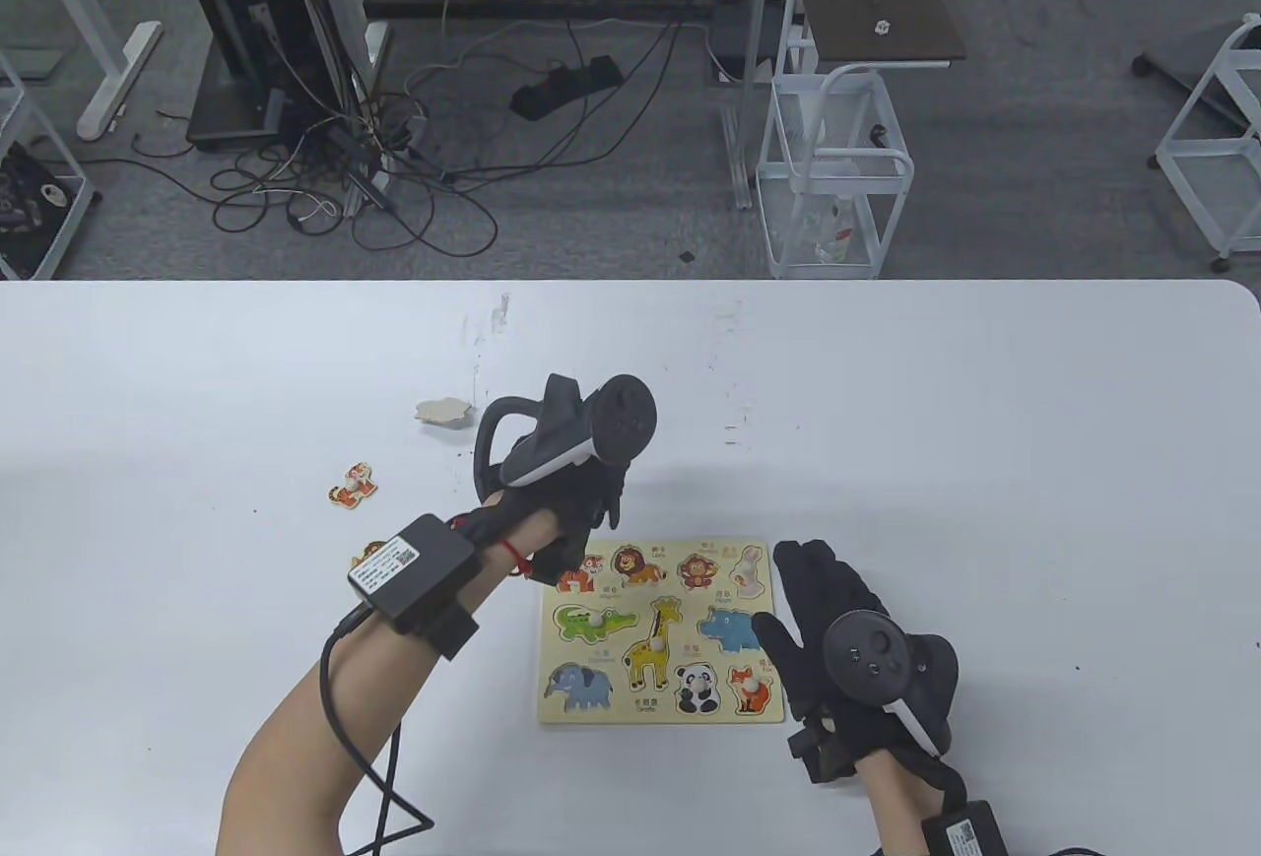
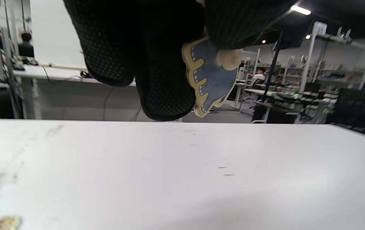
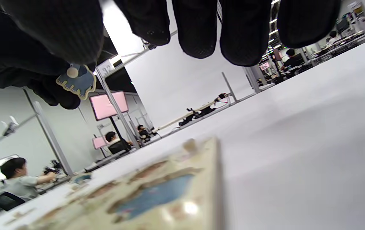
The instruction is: Fit puzzle pieces into frame
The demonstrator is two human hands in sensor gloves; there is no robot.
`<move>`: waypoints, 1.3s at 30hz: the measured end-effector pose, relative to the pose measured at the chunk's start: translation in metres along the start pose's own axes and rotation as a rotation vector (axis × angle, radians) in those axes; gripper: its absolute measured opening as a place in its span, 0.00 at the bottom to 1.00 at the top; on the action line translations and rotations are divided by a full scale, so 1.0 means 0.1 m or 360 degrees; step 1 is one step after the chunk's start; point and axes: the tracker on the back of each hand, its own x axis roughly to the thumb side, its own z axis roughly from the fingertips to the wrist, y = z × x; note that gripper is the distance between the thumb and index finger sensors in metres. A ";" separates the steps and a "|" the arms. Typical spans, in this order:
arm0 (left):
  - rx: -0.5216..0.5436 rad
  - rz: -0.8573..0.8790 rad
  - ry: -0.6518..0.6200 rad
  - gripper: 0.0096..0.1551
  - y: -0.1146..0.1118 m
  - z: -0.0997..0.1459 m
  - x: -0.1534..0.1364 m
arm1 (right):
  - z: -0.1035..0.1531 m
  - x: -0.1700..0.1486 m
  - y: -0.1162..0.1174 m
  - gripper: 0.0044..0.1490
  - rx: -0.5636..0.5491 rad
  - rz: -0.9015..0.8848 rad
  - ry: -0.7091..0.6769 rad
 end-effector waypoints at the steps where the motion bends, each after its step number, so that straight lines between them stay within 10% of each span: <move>1: -0.0007 0.0095 -0.0033 0.29 0.00 0.11 0.05 | 0.01 0.04 0.00 0.47 -0.0003 -0.0068 -0.0017; 13: 0.0034 0.1132 -0.0190 0.27 -0.48 1.00 0.10 | 0.09 0.31 0.05 0.43 0.0163 -0.0998 -0.0048; 21: 0.0083 0.1282 -0.0111 0.26 -0.87 1.12 0.03 | 0.09 0.33 0.06 0.28 0.0120 -0.1024 -0.0038; 33: 0.0858 0.0506 -0.0051 0.28 -0.87 1.38 0.08 | 0.06 0.14 0.16 0.27 0.0068 -0.0903 0.0271; 39: 0.0859 -0.0016 -0.0241 0.29 -0.94 1.47 0.35 | 0.08 0.21 0.27 0.28 0.0209 -0.0895 0.0336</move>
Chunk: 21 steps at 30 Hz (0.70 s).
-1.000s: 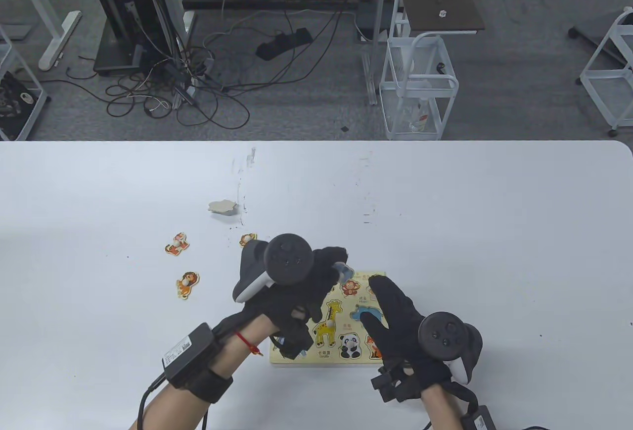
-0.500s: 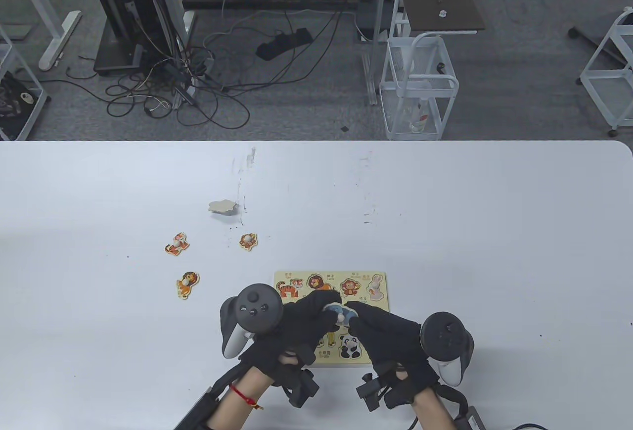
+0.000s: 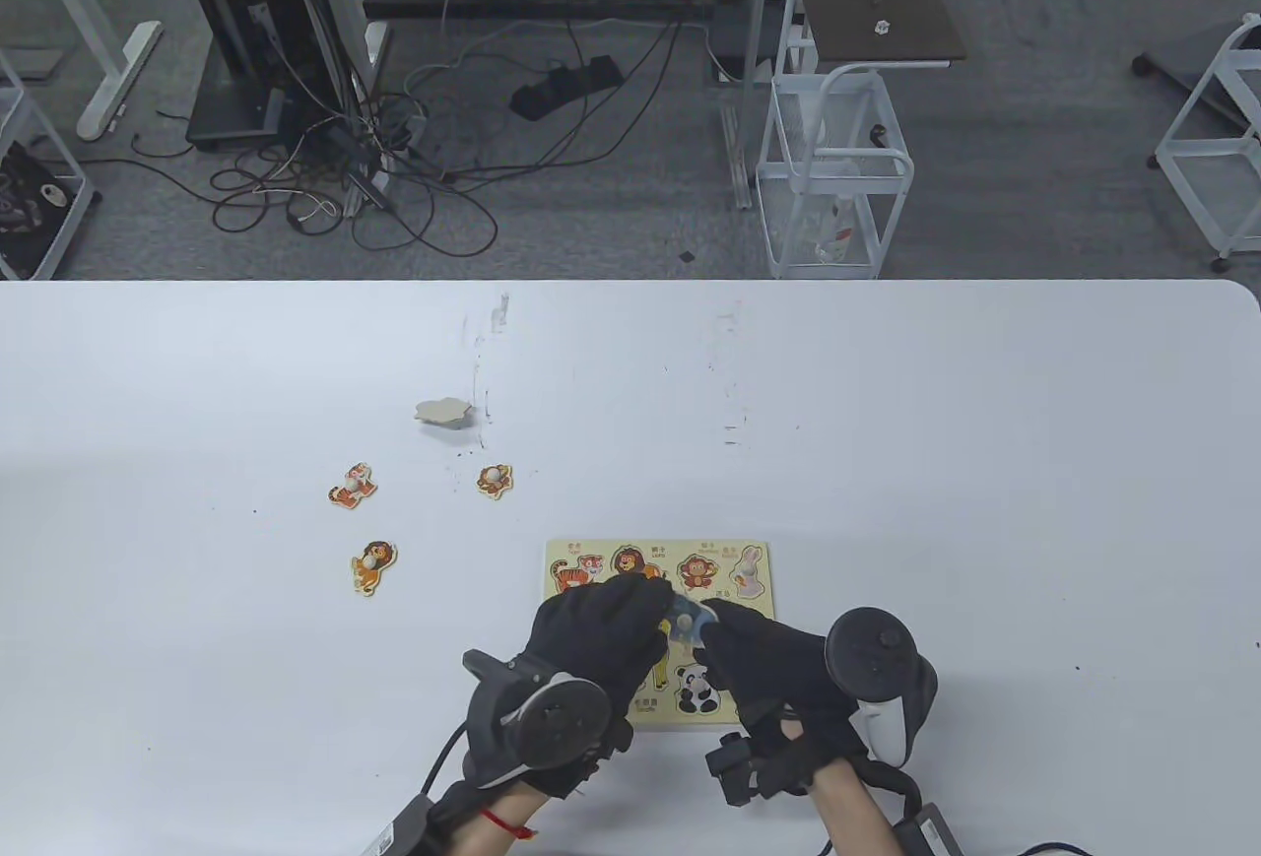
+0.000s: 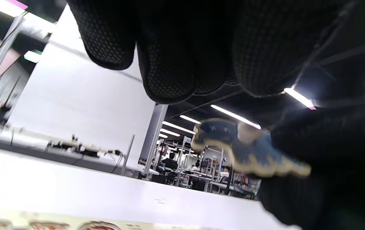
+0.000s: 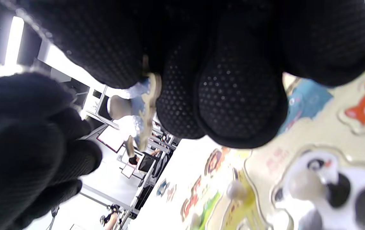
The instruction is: Fit puzzle pieces into frame
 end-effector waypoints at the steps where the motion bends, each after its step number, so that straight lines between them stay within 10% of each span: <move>1: -0.0014 -0.0109 -0.0051 0.29 -0.02 0.01 0.05 | 0.00 0.01 0.02 0.28 0.0018 -0.0008 0.0003; 21: -0.0082 -0.0313 -0.0244 0.26 -0.05 0.04 0.09 | -0.03 -0.03 0.19 0.31 0.0347 -0.0345 0.0014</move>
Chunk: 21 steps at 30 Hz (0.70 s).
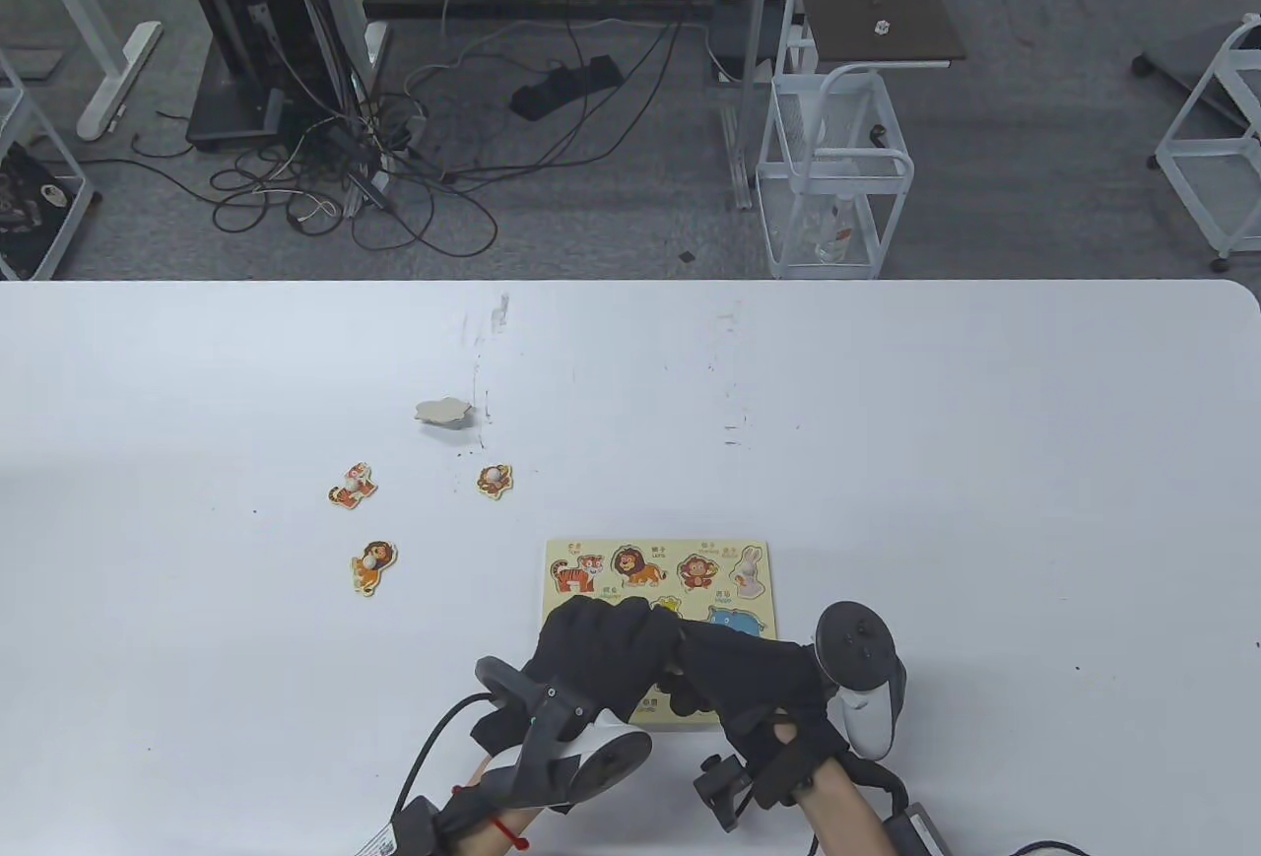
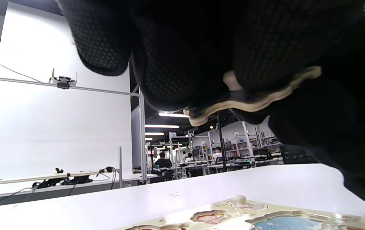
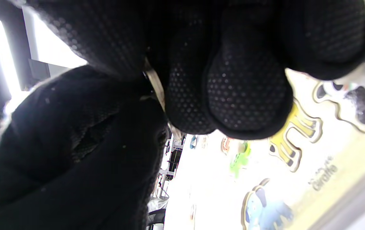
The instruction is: Fit puzzle pieces into frame
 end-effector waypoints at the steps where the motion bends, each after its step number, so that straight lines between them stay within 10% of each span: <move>1: -0.0005 0.0007 -0.0002 0.26 0.00 0.00 0.00 | 0.00 0.01 0.00 0.31 -0.0002 0.0031 -0.0007; 9: -0.0296 0.0015 0.0076 0.26 -0.09 0.00 -0.12 | 0.11 0.15 -0.13 0.34 -0.0332 0.0545 -0.0047; 21: -0.0774 -0.0100 0.0142 0.24 -0.25 0.00 -0.22 | 0.08 0.08 -0.28 0.33 -0.0396 0.0420 -0.0015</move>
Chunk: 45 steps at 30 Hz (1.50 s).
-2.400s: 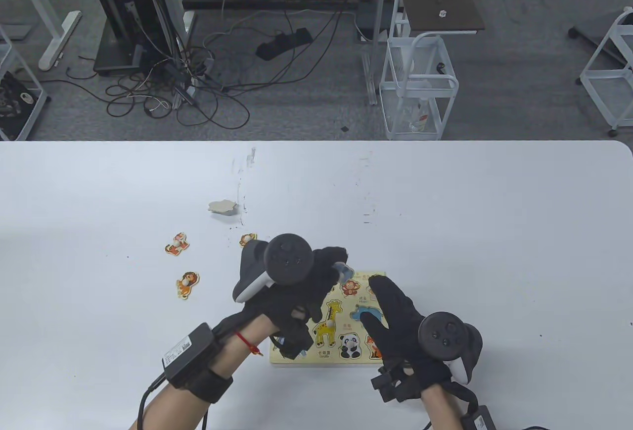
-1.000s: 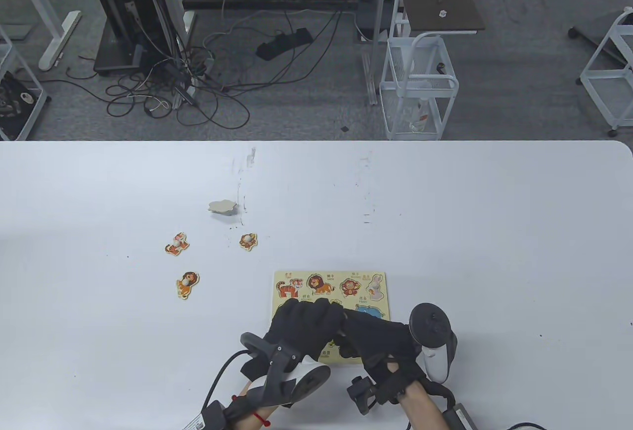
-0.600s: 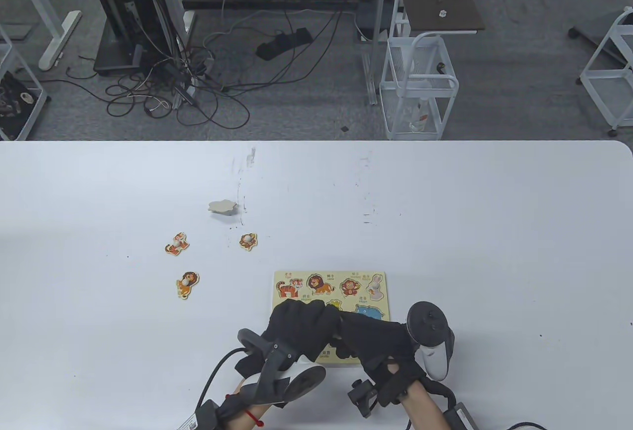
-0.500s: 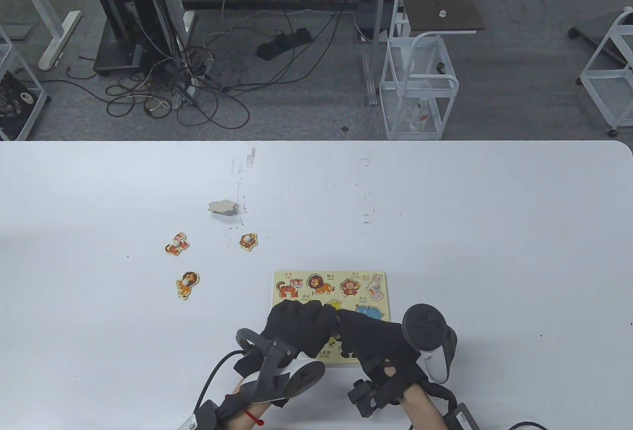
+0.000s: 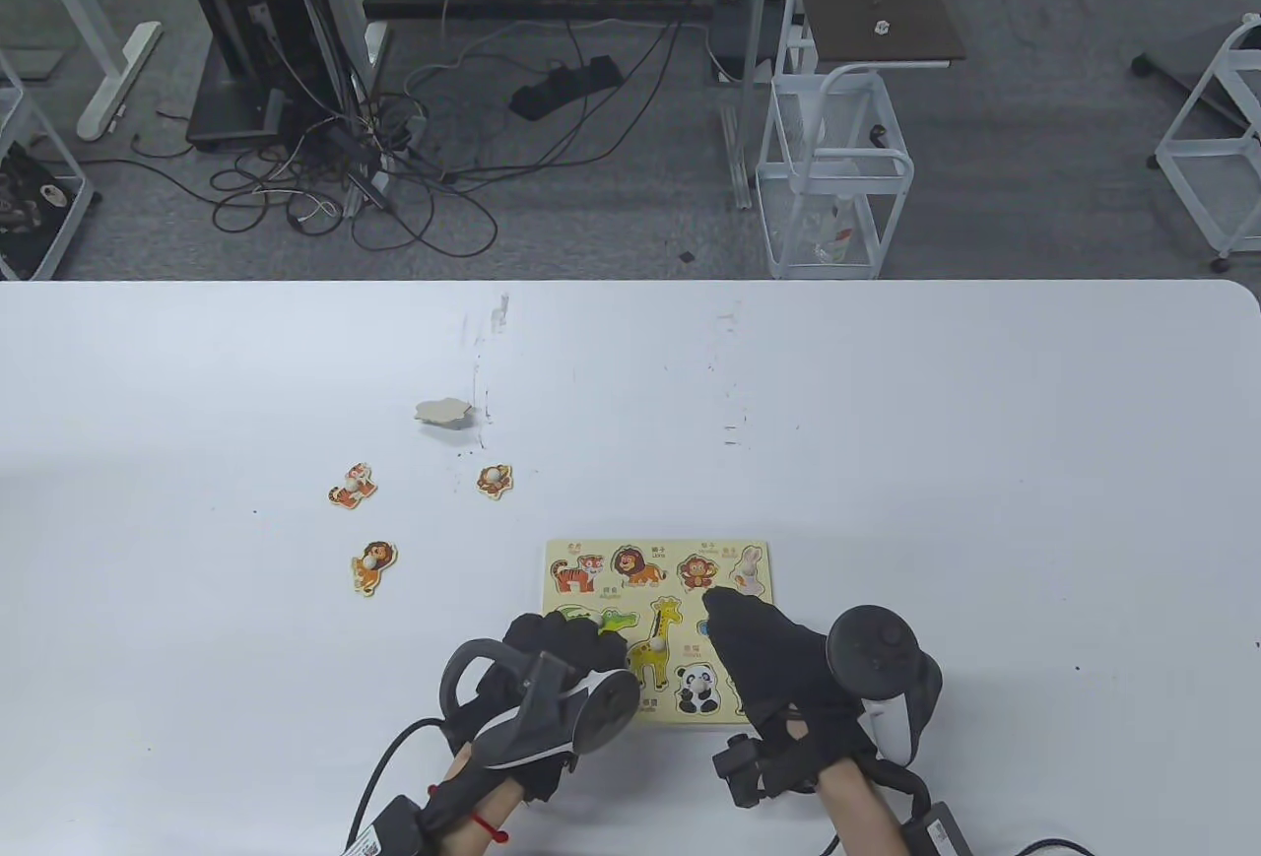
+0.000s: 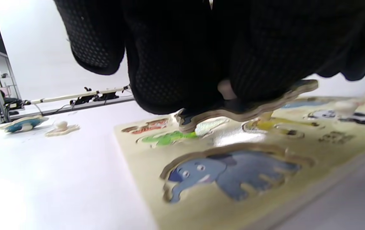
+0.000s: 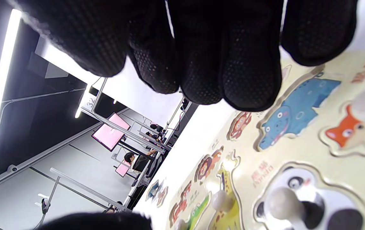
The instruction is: Fit puzzle pieces into frame
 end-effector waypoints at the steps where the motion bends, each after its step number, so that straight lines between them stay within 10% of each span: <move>1: -0.0029 -0.0001 0.0008 0.24 -0.01 0.00 -0.01 | 0.00 0.00 0.00 0.33 0.0000 0.0001 -0.0002; 45: -0.0172 -0.0033 0.0035 0.24 -0.09 -0.03 -0.01 | 0.00 0.01 0.00 0.33 0.0022 0.0017 -0.0005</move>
